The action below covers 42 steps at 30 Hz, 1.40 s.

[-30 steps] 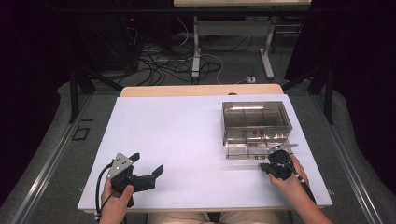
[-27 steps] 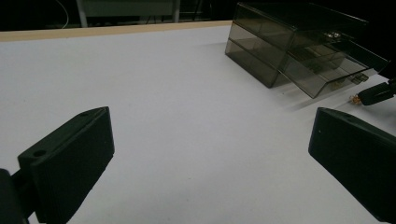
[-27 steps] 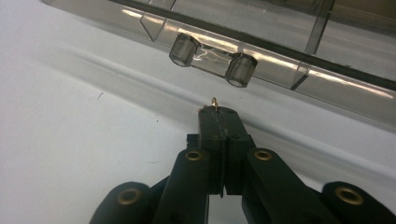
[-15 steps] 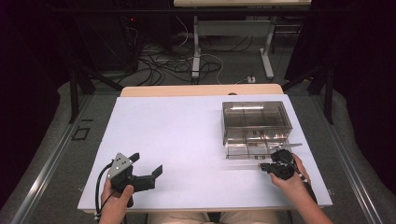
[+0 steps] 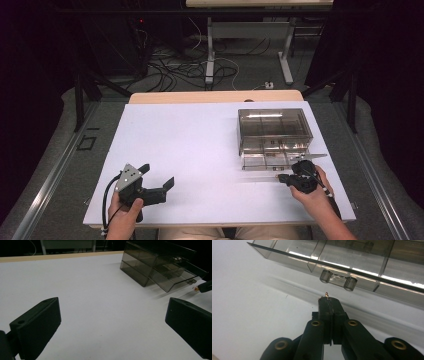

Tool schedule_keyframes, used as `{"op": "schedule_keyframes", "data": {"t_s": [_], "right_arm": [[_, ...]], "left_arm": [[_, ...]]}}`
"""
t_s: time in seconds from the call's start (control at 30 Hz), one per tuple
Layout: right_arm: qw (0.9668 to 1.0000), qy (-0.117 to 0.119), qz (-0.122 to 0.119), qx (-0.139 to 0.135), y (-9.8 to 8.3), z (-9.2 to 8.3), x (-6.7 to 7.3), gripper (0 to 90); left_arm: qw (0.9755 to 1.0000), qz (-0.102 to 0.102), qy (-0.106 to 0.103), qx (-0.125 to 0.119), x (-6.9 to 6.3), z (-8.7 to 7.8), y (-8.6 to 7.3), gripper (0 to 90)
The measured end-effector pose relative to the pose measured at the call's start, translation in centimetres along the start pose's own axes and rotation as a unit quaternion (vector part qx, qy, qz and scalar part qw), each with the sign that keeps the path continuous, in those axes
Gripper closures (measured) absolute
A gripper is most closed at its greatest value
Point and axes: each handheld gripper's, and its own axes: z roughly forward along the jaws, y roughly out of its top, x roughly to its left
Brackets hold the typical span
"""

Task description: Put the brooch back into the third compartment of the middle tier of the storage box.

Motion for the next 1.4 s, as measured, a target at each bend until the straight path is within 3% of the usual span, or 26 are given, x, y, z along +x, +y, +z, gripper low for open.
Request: {"op": "schedule_keyframes", "data": {"t_s": [0.43, 0.67, 0.73, 1.27, 1.4], "right_arm": [[0.9999, 0.004, -0.004, -0.014, 0.1, -0.5, 0.6, 90.0], [0.9993, 0.006, -0.007, -0.035, 0.2, -1.0, 0.6, 90.0], [0.9986, 0.005, -0.018, -0.049, 0.2, -1.1, 0.5, 90.0], [0.9928, -0.003, -0.035, -0.114, 0.3, -2.2, 0.8, 90.0], [0.9921, -0.007, -0.043, -0.117, 0.4, -2.3, 0.7, 90.0]], "left_arm": [[1.0000, -0.001, -0.001, -0.001, 0.0, 0.1, 0.0, 0.4], [1.0000, 0.001, 0.000, 0.000, 0.0, 0.0, 0.0, 0.4], [1.0000, 0.002, 0.000, 0.001, 0.0, 0.0, 0.0, 0.4], [1.0000, -0.001, -0.001, 0.000, 0.0, 0.0, 0.0, 0.4], [1.0000, 0.001, -0.001, 0.000, 0.0, 0.0, 0.0, 0.4]]}}
